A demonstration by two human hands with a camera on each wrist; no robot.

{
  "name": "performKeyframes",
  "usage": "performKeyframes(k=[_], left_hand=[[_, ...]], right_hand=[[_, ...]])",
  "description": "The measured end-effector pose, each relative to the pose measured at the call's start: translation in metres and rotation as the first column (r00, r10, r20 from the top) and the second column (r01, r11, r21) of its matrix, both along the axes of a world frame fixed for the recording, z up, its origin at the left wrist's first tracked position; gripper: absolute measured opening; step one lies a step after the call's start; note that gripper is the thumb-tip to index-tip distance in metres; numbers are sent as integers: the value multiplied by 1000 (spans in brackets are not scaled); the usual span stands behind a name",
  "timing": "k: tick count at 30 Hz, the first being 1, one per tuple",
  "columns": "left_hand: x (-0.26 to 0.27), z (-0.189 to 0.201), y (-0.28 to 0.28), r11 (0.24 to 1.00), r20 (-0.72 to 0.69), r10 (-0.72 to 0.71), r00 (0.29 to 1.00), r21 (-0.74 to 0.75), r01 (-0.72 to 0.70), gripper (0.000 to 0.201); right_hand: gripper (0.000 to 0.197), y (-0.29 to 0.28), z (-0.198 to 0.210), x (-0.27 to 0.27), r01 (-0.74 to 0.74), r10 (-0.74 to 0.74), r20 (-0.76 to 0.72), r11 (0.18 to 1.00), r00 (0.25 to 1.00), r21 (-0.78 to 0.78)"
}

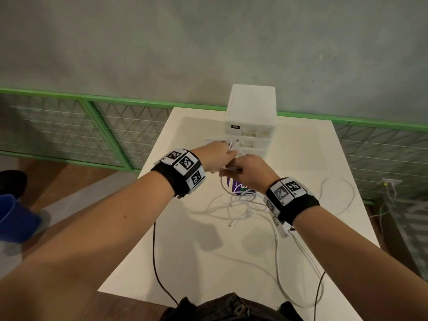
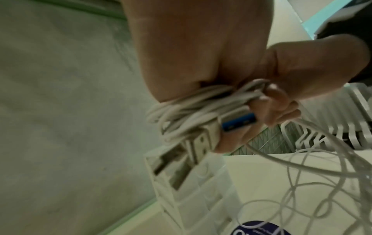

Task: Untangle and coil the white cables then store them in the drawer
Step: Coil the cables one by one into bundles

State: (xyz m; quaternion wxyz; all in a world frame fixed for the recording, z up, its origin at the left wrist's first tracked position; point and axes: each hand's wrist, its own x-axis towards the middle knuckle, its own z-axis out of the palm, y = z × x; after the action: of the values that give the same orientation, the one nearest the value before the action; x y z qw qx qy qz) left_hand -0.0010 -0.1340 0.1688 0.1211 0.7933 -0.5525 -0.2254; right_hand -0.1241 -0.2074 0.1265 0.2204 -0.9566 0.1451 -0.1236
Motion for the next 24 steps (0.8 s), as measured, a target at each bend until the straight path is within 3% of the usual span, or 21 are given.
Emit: performKeyframes(k=[2, 5, 8, 12, 17, 20, 24], left_hand=[[-1, -9, 5, 996, -165, 40, 986, 89, -26, 41], [2, -18, 14, 982, -367, 115, 923, 182, -50, 53], [1, -22, 20, 988, -495, 74, 866, 156, 5, 43], [13, -17, 20, 994, -243, 78, 967, -61, -96, 33], [46, -10, 24, 899, -241, 259, 935, -295, -325, 43], [60, -5, 23, 823, -198, 308, 931, -435, -365, 51], [75, 2, 29, 743, -83, 456, 886, -512, -430, 51]], right_hand=[[18, -3, -4, -6, -37, 36, -46, 999, 998, -32], [9, -17, -14, -20, 39, -37, -18, 996, 999, 76], [16, -27, -24, -30, 122, -111, -103, 986, 989, 110], [23, -27, -42, -40, 151, -139, -92, 977, 986, 147], [27, -22, -65, -49, 176, -172, -38, 965, 984, 197], [26, -25, -78, -52, 250, -249, -24, 957, 968, 149], [18, -33, -80, -61, 327, -340, 44, 927, 940, 183]])
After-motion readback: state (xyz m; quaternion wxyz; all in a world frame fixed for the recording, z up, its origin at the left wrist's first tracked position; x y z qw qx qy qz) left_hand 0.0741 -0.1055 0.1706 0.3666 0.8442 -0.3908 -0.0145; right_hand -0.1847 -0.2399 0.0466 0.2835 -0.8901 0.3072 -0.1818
